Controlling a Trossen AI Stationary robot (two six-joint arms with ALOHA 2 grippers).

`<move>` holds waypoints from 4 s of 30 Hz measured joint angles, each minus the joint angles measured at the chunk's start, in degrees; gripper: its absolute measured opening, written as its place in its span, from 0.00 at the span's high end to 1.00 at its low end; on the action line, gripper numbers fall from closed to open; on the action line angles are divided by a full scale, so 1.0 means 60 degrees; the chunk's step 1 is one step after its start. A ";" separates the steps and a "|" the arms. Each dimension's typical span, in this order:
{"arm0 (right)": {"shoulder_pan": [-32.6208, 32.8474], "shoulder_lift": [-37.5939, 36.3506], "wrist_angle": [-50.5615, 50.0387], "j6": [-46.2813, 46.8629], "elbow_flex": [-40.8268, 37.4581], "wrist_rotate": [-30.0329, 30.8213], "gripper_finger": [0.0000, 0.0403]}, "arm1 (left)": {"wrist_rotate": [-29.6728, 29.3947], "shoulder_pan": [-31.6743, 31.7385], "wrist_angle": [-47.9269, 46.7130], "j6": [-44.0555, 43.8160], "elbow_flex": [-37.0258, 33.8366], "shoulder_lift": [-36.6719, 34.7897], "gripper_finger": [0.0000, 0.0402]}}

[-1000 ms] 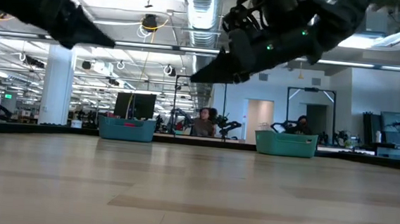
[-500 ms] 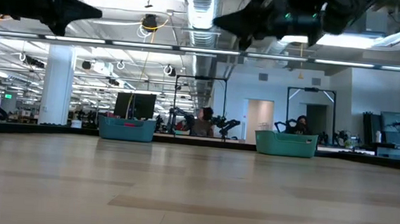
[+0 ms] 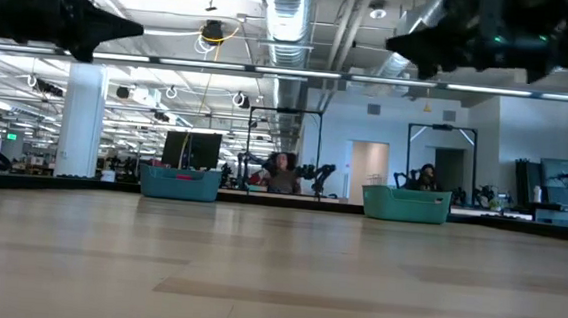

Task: Sort & place blocks by color
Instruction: Return to Home Position

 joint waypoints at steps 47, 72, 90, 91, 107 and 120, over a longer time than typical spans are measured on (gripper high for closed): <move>-0.1662 -0.9277 -0.3327 0.3119 -0.3914 -0.0849 0.95 | -0.0016 0.0000 0.0671 0.0862 -0.0463 0.0015 1.00; 0.2678 -0.9250 -0.3798 0.2080 -0.4238 0.3131 0.94 | 0.0117 -0.0007 -0.0516 -0.1073 -0.0488 0.0015 1.00; 0.2150 -0.9249 -0.4516 0.1849 -0.4253 0.3440 0.95 | 0.0687 -0.0011 -0.0553 -0.0674 -0.0499 0.0022 1.00; 0.2150 -0.9249 -0.4539 0.1815 -0.4253 0.3443 0.95 | 0.0847 -0.0007 -0.0563 -0.0774 -0.0501 0.0022 1.00; 0.2265 -0.8699 -0.4612 0.1745 -0.4257 0.3450 0.95 | 0.2385 -0.0011 -0.0728 -0.1637 -0.0503 0.0558 1.00; 0.2274 -0.8568 -0.4617 0.3037 -0.4264 0.3443 0.95 | 0.2344 -0.0011 -0.0709 -0.1612 -0.0503 0.0747 1.00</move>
